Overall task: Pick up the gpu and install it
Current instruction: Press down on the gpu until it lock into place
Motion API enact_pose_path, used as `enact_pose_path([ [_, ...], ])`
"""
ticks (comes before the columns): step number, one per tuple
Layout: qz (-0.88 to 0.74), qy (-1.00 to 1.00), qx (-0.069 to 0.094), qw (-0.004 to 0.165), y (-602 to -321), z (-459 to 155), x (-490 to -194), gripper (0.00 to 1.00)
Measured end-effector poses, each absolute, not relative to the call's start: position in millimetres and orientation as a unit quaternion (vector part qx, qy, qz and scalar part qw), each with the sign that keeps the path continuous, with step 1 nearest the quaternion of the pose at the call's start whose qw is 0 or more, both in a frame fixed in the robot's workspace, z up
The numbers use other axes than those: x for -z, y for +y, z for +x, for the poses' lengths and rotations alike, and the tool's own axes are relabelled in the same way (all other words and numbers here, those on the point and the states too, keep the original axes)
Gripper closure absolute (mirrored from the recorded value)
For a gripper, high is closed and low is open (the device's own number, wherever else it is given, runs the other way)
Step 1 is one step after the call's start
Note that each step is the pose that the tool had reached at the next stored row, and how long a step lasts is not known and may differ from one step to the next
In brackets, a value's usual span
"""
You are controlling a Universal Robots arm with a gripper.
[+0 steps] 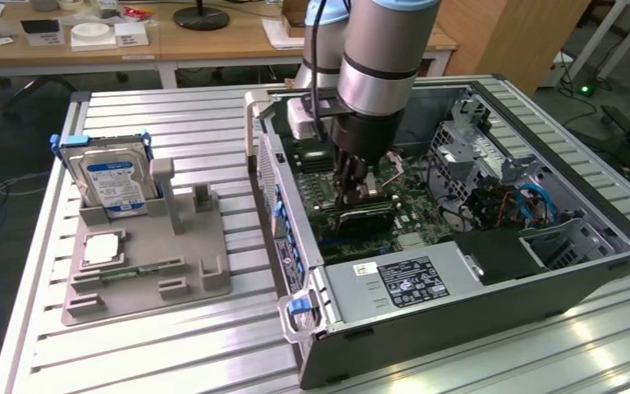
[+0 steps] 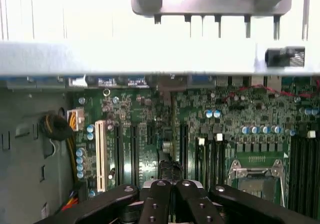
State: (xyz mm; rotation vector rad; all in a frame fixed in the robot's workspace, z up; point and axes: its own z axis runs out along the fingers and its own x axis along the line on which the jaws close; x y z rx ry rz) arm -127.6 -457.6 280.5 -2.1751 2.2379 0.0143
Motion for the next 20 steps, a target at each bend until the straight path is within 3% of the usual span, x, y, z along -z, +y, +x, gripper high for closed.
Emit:
enact_pose_path([
  [20,-0.697,0.717,-0.015,-0.004,-455,-167,-280,0.89],
])
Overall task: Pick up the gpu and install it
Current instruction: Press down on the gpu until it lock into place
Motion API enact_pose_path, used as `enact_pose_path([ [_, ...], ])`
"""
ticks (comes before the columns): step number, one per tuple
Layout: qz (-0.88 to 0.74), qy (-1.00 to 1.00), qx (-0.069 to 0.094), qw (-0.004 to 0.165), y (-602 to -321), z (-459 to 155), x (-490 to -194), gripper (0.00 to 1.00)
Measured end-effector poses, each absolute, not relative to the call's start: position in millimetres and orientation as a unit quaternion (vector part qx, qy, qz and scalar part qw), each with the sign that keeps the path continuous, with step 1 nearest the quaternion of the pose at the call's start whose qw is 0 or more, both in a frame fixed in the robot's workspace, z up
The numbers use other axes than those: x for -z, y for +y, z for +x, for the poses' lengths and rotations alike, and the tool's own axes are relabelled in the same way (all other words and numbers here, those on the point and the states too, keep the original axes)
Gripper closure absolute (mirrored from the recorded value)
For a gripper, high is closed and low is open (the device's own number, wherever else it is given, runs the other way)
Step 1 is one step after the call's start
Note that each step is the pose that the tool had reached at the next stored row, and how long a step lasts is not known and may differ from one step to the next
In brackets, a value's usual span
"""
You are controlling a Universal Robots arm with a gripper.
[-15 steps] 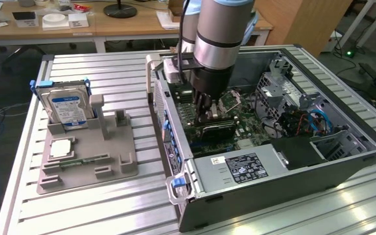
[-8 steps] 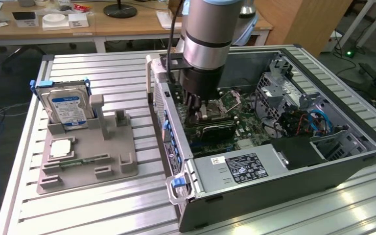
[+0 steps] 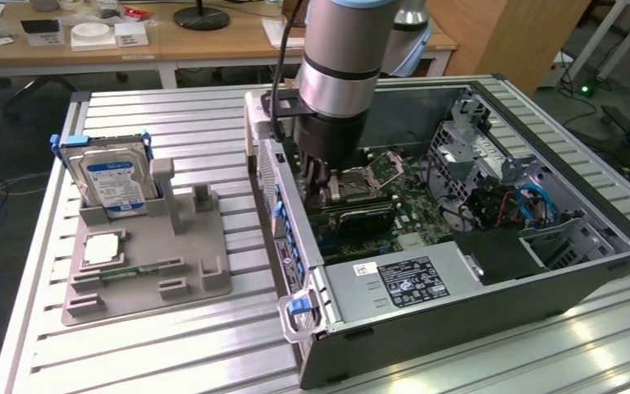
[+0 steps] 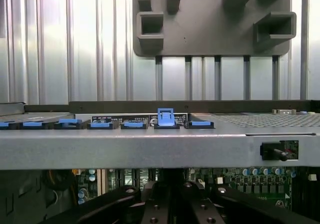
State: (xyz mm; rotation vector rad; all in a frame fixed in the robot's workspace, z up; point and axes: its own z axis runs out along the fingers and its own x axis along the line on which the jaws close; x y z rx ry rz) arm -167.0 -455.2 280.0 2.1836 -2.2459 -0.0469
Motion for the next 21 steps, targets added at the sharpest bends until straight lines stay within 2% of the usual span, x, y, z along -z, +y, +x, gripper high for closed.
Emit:
enact_pose_path([
  [21,0.697,-0.716,0.022,0.011,-455.1,-169.5,-275.6,0.89],
])
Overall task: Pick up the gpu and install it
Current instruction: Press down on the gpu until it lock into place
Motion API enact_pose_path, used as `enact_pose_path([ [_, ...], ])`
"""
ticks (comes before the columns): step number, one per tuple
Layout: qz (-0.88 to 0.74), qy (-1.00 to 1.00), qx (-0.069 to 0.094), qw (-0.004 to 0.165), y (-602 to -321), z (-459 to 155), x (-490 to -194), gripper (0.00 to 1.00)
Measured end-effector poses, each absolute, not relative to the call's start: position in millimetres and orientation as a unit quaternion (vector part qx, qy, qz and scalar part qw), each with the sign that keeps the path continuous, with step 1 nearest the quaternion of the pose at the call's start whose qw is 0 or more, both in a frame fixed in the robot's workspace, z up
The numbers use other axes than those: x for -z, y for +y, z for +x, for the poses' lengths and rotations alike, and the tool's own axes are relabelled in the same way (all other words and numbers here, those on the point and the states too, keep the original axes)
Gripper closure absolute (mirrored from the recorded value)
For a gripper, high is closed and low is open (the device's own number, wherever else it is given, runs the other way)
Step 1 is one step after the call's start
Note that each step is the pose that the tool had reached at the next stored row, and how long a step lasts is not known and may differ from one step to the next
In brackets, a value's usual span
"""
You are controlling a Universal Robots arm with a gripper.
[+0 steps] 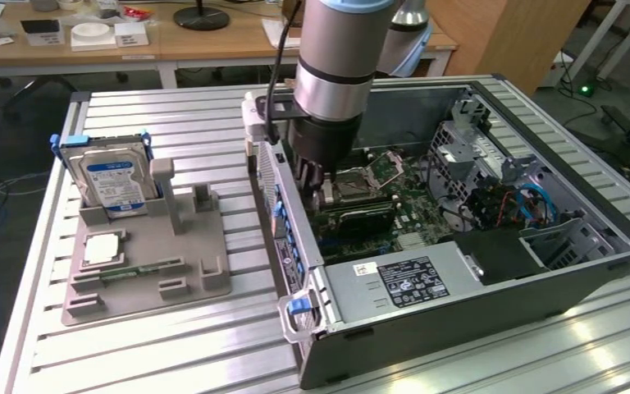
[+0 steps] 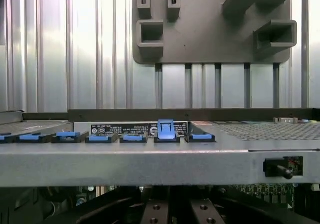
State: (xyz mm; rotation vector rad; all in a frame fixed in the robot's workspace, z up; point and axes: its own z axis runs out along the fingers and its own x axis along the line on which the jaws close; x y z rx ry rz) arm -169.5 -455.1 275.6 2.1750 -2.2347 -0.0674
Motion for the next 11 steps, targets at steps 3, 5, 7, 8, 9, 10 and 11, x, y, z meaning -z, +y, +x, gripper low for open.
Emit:
enact_pose_path([
  [3,0.698,-0.715,0.022,0.011,-454.6,-162.1,-274.3,0.89],
  [5,0.699,-0.715,0.022,0.011,-453.9,-159.1,-273.0,0.89],
  [7,0.699,-0.714,0.022,0.011,-453.1,-158.1,-271.9,0.89],
  [8,0.699,-0.714,0.022,0.011,-452.7,-158.0,-271.5,0.89],
  [9,0.699,-0.714,0.022,0.011,-452.3,-157.9,-271.1,0.89],
  [10,0.7,-0.714,0.022,0.011,-452.0,-157.9,-270.7,0.89],
  [11,0.7,-0.714,0.022,0.011,-451.8,-157.8,-270.4,0.89],
])
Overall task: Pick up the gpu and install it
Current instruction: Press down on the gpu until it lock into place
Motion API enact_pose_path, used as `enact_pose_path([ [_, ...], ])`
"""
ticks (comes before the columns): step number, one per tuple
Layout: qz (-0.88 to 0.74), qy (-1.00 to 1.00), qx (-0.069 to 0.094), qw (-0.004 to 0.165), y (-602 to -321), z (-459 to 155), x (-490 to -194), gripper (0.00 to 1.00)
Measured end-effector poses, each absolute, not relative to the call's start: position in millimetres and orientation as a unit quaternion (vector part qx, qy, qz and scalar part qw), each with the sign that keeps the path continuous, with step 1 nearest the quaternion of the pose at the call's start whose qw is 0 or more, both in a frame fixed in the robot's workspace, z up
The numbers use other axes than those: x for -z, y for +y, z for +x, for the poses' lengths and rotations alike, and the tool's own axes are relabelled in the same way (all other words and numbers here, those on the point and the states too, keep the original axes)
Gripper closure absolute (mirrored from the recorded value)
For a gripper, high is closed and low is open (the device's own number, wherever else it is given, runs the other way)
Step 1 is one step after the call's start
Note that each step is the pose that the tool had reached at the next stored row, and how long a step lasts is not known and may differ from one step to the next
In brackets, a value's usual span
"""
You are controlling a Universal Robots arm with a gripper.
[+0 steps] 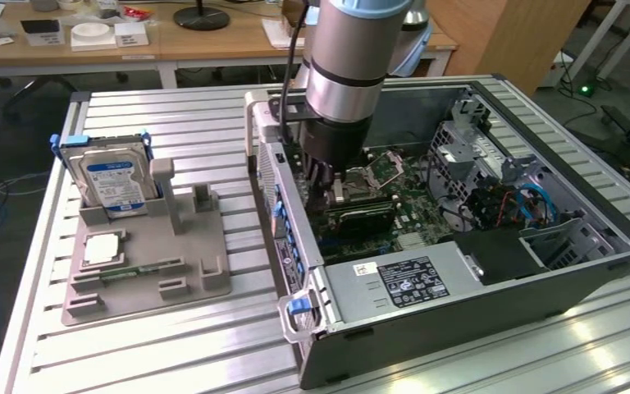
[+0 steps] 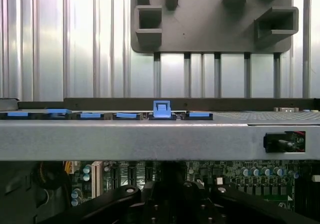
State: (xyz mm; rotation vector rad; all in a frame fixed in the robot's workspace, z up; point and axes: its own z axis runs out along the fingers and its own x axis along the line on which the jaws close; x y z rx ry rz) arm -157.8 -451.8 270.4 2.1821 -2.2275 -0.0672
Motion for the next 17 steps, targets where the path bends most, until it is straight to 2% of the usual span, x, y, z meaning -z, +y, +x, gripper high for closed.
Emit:
enact_pose_path([
  [17,0.7,-0.714,0.022,0.011,-451.2,-157.3,-263.9,0.89],
])
